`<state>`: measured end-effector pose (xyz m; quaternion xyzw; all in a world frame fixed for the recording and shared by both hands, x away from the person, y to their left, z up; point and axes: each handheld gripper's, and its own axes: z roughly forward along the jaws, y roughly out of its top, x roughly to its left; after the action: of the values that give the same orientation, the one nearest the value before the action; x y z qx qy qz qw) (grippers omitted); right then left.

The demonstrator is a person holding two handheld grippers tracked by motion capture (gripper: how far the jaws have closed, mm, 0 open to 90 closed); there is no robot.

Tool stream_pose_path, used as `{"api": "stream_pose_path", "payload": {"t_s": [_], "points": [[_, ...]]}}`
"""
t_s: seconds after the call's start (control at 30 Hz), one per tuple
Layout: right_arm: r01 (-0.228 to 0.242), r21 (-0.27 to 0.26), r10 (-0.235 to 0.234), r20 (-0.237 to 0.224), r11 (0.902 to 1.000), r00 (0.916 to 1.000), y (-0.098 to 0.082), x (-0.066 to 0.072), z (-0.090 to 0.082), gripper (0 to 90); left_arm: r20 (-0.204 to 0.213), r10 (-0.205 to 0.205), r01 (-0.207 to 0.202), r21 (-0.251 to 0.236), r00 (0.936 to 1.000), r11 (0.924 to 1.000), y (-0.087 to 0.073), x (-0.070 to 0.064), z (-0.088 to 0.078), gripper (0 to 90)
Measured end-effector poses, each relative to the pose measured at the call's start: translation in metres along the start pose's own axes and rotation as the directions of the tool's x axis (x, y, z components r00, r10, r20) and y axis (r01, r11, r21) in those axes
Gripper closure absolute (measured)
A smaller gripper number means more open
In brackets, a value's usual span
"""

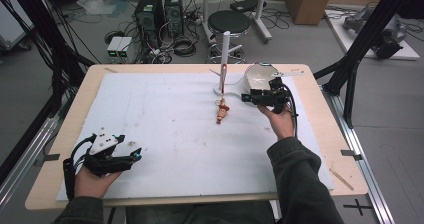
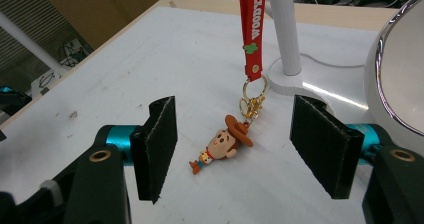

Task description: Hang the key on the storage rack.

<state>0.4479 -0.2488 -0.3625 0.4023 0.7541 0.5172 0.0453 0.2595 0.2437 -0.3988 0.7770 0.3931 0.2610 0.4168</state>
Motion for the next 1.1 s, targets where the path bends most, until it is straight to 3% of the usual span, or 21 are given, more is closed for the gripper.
{"api": "stream_pose_path", "payload": {"t_s": [0.93, 1.1], "points": [[0.042, 0.009, -0.042, -0.012, 0.9991, 0.999, -0.021, 0.009, -0.008, 28.7, 0.005, -0.003, 0.003, -0.003, 1.0, 1.0, 0.0, 0.0, -0.001, 27.5], [0.029, 0.042, -0.029, -0.014, 0.9987, 0.9995, -0.023, 0.01, -0.01, 25.9, 0.004, -0.006, 0.006, -0.003, 1.0, 1.0, 0.0, -0.001, -0.001, 27.5]]}}
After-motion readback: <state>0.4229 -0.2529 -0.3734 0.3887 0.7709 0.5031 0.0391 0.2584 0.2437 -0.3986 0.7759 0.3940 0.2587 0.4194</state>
